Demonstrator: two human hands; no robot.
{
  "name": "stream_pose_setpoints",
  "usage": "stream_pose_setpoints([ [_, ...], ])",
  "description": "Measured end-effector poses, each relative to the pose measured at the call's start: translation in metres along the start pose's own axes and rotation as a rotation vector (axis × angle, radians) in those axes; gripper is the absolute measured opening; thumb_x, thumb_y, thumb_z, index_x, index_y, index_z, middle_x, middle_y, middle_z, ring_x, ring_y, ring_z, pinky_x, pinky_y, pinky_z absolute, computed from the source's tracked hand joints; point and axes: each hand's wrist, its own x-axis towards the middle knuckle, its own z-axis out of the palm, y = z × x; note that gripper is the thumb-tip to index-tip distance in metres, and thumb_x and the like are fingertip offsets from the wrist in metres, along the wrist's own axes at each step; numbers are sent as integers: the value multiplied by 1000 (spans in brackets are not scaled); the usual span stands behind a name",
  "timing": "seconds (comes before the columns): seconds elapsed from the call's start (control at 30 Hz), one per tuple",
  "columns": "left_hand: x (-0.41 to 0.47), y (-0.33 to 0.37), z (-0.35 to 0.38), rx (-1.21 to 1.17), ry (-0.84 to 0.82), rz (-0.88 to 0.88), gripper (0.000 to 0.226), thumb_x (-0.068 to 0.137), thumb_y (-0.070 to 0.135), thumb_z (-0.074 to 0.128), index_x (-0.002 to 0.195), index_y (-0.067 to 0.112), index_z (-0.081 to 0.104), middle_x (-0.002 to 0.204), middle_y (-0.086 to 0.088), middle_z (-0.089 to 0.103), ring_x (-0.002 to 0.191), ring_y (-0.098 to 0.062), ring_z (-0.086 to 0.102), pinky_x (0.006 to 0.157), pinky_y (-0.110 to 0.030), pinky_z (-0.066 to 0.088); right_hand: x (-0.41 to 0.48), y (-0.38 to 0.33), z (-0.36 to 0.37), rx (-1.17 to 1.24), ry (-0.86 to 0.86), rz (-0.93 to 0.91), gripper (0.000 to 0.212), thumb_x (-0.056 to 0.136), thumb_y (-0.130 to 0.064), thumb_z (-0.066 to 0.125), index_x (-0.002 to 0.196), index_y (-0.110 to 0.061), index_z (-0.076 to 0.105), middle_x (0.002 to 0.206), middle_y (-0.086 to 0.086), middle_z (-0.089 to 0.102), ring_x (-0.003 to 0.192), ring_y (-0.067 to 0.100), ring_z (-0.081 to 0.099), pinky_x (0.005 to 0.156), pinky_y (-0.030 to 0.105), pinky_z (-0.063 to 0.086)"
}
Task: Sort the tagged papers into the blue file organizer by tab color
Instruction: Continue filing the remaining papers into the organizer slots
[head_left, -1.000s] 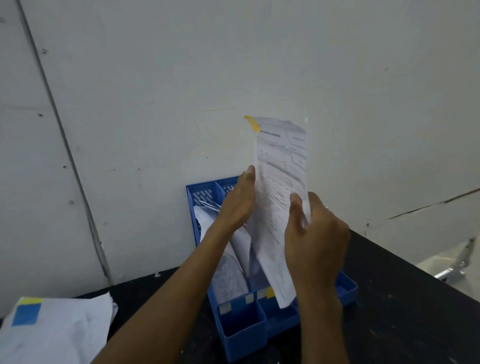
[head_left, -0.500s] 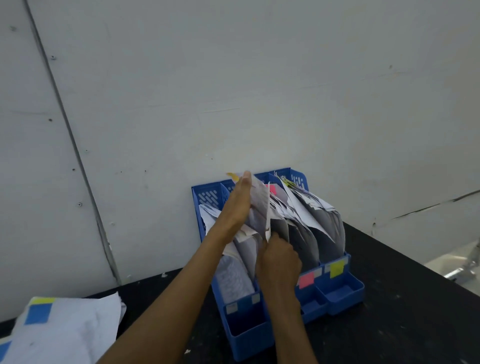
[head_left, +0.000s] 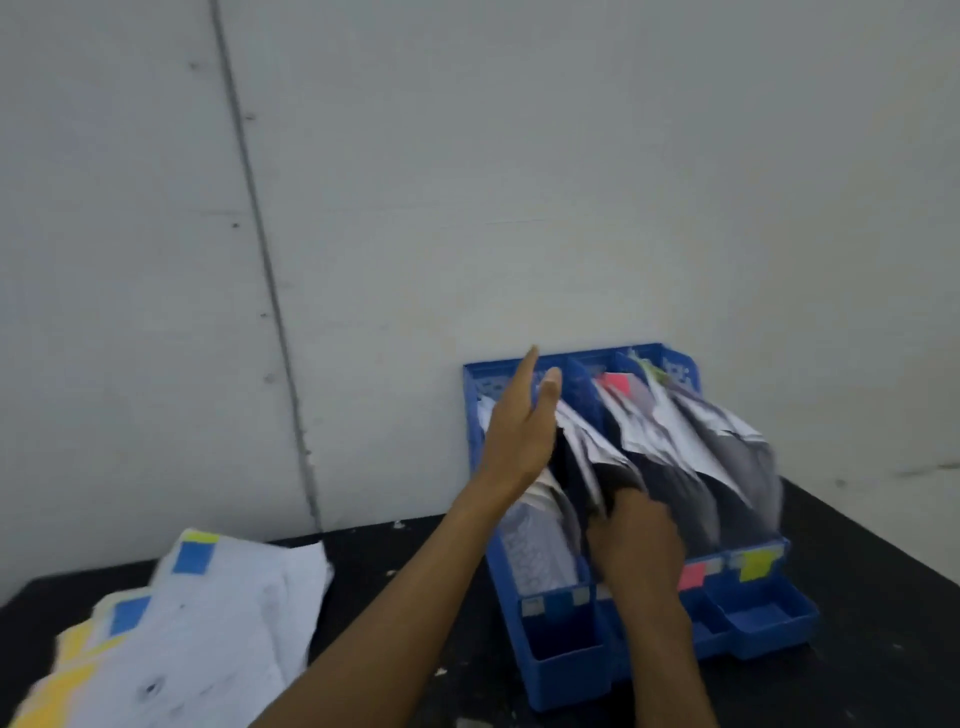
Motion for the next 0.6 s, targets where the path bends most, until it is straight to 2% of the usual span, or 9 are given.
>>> stream_pose_setpoints([
  [0.03, -12, -2, -12, -3, 32, 51, 57, 99, 48, 37, 151, 30, 23, 156, 12, 26, 142, -1, 25, 115, -21, 19, 1, -1, -4, 31, 7, -25, 17, 91, -25, 60, 89, -8, 61, 86, 13, 66, 74, 30, 60, 60, 30, 42],
  [0.1, -41, -13, -50, 11, 139, 90, 54, 98, 47, 41, 148, 30, 32, 152, 16, 33, 137, 5, 31, 112, -15, 25, -4, -14, -13, 42, 26, -80, 27, 89, -31, 63, 106, -10, 62, 95, 15, 67, 85, 34, 63, 65, 31, 42],
  [0.2, -90, -53, -120, 217, 315, 29, 43, 99, 36, 50, 141, 24, 46, 143, 13, 48, 129, 0, 45, 106, -22, 39, -15, -37, -24, 34, 90, -192, 36, 86, -37, 67, 113, -13, 61, 104, 13, 68, 91, 33, 63, 72, 37, 49],
  [0.27, -137, -89, -176, 474, 423, -115, 38, 96, 31, 55, 131, 16, 56, 132, 2, 57, 122, -14, 53, 103, -28, 41, -32, -61, -19, 94, 135, -323, 37, 86, -35, 67, 115, -13, 62, 104, 8, 69, 92, 31, 65, 76, 38, 52],
  [0.37, -209, -127, -241, 794, 529, -418, 47, 89, 41, 54, 125, 11, 59, 126, -10, 58, 119, -29, 53, 101, -33, 37, -70, -97, 3, 208, 170, -491, 31, 87, -26, 67, 114, -11, 65, 101, 8, 70, 89, 29, 66, 74, 35, 50],
  [0.4, -230, -132, -257, 880, 540, -556, 49, 90, 43, 55, 129, 13, 56, 130, -10, 55, 121, -31, 50, 102, -36, 37, -88, -110, 14, 257, 137, -539, 29, 87, -24, 67, 112, -11, 66, 100, 7, 70, 88, 27, 66, 74, 34, 50],
  [0.47, -267, -136, -287, 1029, 538, -789, 51, 92, 44, 55, 135, 19, 48, 136, -9, 45, 123, -30, 44, 100, -42, 37, -130, -135, 47, 331, -64, -586, 23, 87, -27, 67, 107, -16, 69, 91, -2, 70, 79, 15, 65, 71, 29, 53],
  [0.53, -287, -136, -305, 1035, 586, -851, 53, 91, 44, 56, 137, 19, 45, 139, -11, 41, 124, -32, 42, 99, -45, 38, -168, -151, 85, 318, -328, -556, 22, 86, -37, 68, 101, -21, 69, 85, -10, 69, 72, 4, 61, 66, 19, 50],
  [0.6, -297, -140, -313, 926, 650, -852, 51, 92, 40, 57, 136, 19, 46, 139, -13, 44, 124, -33, 43, 100, -47, 37, -201, -161, 120, 248, -534, -474, 35, 84, -49, 66, 107, -23, 67, 98, -9, 69, 82, 6, 62, 70, 16, 47],
])
